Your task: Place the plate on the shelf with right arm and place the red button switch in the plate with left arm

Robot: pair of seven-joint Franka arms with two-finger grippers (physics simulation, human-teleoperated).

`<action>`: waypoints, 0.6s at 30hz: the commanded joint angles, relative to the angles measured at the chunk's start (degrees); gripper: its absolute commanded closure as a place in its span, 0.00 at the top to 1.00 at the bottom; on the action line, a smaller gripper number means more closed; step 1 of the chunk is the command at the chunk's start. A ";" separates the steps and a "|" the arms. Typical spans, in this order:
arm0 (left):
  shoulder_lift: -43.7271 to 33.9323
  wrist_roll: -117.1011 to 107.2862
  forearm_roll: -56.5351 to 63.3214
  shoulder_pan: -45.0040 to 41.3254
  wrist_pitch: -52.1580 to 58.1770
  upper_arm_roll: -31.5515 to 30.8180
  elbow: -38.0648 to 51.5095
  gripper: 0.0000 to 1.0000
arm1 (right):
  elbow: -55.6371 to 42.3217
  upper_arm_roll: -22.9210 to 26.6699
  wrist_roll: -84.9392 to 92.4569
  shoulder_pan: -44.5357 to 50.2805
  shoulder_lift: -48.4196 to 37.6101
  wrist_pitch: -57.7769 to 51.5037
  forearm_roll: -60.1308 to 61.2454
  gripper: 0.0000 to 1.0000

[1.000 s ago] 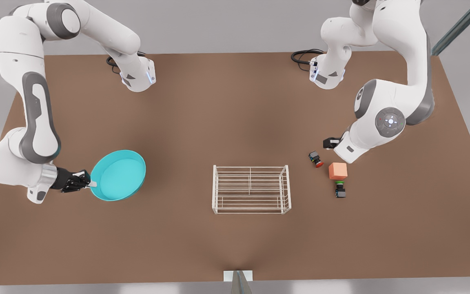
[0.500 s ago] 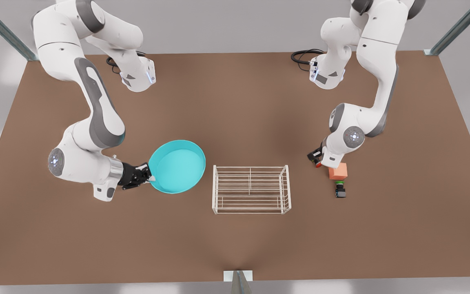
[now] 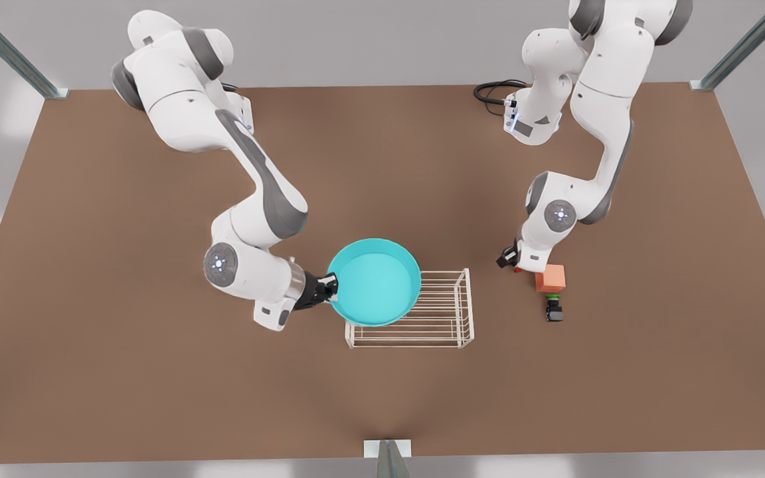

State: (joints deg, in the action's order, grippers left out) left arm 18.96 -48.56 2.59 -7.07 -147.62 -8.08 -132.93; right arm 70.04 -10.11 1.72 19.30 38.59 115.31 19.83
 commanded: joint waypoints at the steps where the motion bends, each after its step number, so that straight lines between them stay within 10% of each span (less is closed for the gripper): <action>1: 0.90 -7.17 1.10 -0.05 -4.69 0.00 -0.31 1.00 | -0.78 0.79 -22.99 1.97 0.96 2.55 -0.49 0.16; 15: 3.28 -7.17 3.30 0.04 -5.93 0.17 -0.58 1.00 | -4.91 2.20 -31.25 7.42 6.50 10.63 -0.67 0.19; 18: 3.45 -7.34 3.30 0.04 -5.93 0.17 -0.58 0.75 | -4.39 2.11 -31.16 7.51 6.41 10.98 -0.93 0.20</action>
State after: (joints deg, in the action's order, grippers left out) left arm 22.41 -52.97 5.57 -7.02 -153.10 -7.91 -133.53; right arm 65.65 -7.98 -16.65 26.74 45.09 124.48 19.46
